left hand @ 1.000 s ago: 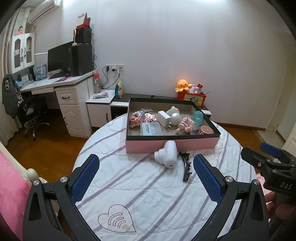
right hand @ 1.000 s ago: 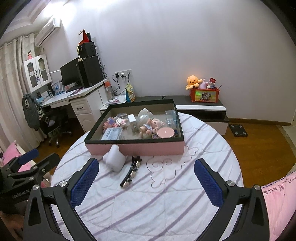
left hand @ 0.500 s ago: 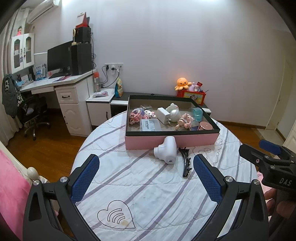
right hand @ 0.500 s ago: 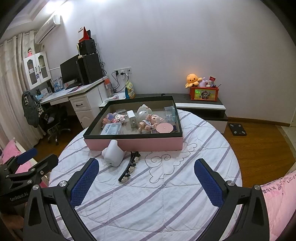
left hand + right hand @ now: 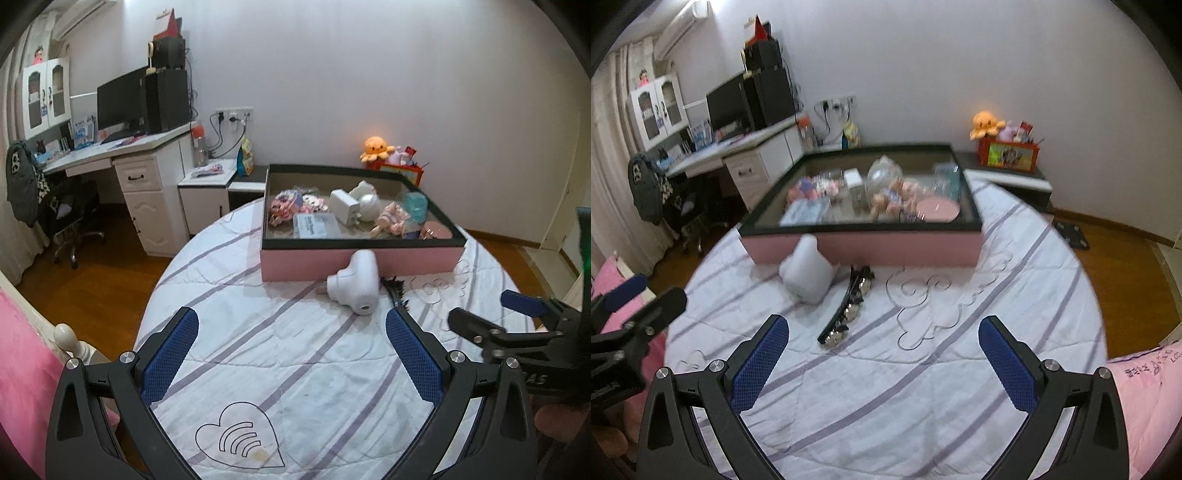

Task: Organize rigid objects
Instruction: 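Move both open tools toward the white device and black hair clip, then grasp the white device with the left tool while the right tool grasps the black hair clip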

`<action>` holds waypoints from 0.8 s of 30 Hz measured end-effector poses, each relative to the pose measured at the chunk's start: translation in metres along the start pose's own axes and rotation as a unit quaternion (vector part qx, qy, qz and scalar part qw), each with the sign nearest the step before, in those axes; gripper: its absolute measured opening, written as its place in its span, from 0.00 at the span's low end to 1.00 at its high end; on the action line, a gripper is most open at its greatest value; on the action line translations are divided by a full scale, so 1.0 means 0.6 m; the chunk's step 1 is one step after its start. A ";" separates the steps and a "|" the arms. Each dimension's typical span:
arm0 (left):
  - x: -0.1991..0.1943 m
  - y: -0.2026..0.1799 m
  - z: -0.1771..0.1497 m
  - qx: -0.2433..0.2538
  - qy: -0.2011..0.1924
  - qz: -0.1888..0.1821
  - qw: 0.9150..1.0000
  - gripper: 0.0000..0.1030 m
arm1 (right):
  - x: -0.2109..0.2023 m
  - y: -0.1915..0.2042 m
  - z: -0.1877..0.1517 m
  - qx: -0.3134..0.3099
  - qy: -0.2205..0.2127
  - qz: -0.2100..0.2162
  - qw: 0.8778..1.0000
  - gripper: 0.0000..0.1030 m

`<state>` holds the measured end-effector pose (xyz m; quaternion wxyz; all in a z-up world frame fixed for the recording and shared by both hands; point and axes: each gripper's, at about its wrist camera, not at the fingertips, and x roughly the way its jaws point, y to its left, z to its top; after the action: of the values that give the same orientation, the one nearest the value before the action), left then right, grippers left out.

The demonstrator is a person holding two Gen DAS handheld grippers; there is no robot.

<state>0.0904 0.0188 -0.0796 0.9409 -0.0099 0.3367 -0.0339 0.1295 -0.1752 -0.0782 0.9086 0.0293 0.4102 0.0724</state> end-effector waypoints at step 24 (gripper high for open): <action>0.136 -0.040 0.005 0.012 0.059 -0.018 0.998 1.00 | 0.113 -0.033 -0.004 -0.036 0.046 -0.002 0.998 0.20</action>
<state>0.1539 -0.0110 -0.1277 0.9185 -0.0023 0.3914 -0.0557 0.1738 -0.1845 -0.1323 0.8895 -0.0076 0.4485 0.0865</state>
